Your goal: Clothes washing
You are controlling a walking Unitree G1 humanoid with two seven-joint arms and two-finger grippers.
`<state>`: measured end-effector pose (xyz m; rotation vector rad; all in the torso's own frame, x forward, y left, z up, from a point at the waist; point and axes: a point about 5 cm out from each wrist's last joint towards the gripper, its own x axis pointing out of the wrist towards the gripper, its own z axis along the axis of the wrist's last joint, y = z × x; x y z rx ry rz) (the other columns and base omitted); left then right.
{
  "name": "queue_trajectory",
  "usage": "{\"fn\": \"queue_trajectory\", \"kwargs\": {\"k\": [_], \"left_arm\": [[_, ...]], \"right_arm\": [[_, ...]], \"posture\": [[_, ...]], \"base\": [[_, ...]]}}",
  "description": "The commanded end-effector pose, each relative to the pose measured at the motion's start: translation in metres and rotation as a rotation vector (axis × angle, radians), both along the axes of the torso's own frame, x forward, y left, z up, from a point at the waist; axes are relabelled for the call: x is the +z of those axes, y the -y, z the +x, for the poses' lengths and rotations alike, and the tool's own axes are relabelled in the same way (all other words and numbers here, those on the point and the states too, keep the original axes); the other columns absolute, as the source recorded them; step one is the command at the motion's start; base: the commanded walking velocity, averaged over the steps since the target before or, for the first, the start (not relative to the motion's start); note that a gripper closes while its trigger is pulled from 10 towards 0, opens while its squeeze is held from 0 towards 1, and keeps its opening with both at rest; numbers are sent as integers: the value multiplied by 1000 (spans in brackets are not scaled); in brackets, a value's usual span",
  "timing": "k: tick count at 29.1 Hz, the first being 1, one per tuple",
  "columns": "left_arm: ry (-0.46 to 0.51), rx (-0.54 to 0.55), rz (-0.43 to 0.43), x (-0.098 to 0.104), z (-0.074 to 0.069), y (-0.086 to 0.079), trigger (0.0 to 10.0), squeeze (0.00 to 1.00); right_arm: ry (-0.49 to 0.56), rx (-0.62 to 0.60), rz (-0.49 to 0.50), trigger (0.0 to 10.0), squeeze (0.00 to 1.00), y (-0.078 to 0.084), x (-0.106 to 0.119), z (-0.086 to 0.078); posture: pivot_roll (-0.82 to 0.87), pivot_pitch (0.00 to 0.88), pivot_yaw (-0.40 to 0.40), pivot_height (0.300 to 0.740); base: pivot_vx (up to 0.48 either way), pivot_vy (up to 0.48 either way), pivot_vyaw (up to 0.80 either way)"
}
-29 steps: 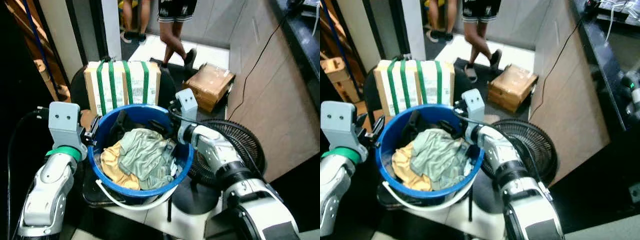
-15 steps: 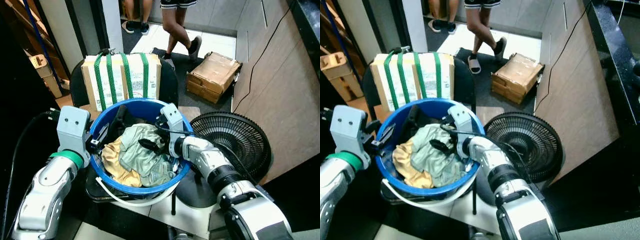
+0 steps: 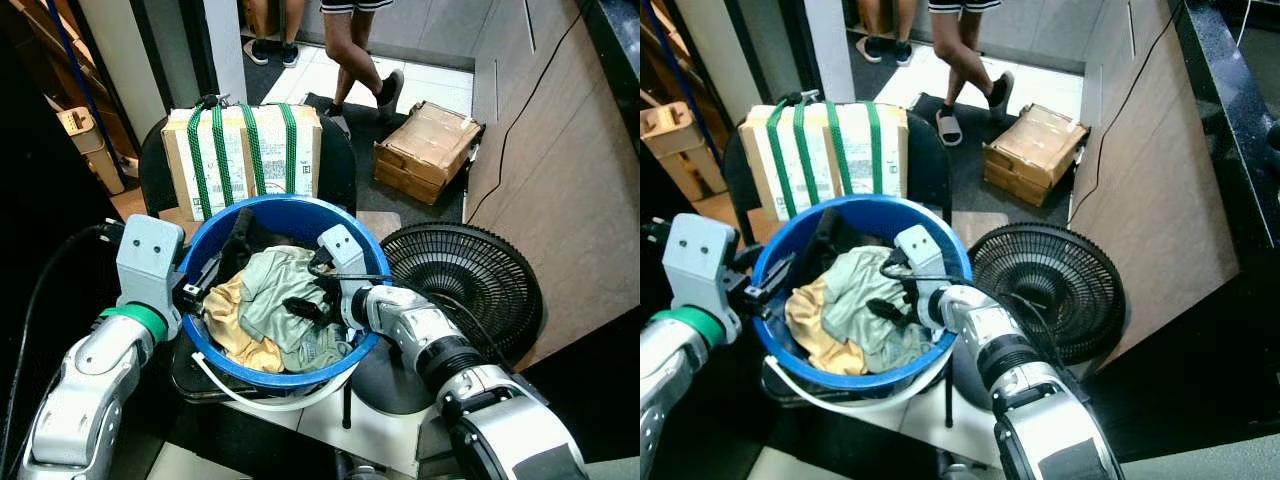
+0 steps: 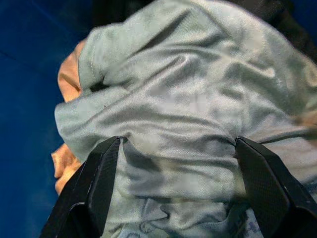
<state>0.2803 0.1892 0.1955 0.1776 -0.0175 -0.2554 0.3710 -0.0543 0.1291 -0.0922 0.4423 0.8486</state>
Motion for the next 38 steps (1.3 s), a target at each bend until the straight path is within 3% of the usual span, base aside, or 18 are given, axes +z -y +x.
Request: {"fn": "queue_trajectory", "kwargs": {"k": [1, 10, 11, 12, 13, 14, 38], "left_arm": [[-29, -25, 6, -4, -2, 4, 10000, 0], [-44, -55, 5, -1, -3, 6, 10000, 0], [-48, -57, 6, -2, -3, 6, 10000, 0], [-48, -57, 6, -2, -3, 6, 10000, 0], [-51, -59, 7, -2, -3, 7, 10000, 0], [-55, -61, 8, -2, -4, 7, 10000, 0], [-35, -60, 13, 3, 3, 7, 10000, 0]], "right_arm": [[-91, 6, -43, 10000, 0, 1, -22, -9], [-60, 0, -41, 10000, 0, -9, -14, -6], [-61, -10, -31, 4314, 0, -9, -13, -5], [-61, -10, -31, 4314, 0, -9, -13, -5], [-62, -18, -24, 1020, 0, -9, -13, -5], [-62, -23, -18, 0, 0, -9, -13, -5], [-9, -110, 36, 0, 0, 2, 4, 7]], "posture": [[90, 248, 39, 740], [103, 295, 66, 740], [104, 302, 70, 740], [104, 302, 70, 740], [104, 302, 70, 740], [105, 308, 74, 740], [99, 284, 71, 740]], "base": [[0, 0, 0], [0, 0, 0], [0, 0, 0], [0, 0, 0], [0, 0, 0], [0, 0, 0], [0, 0, 0]]}}
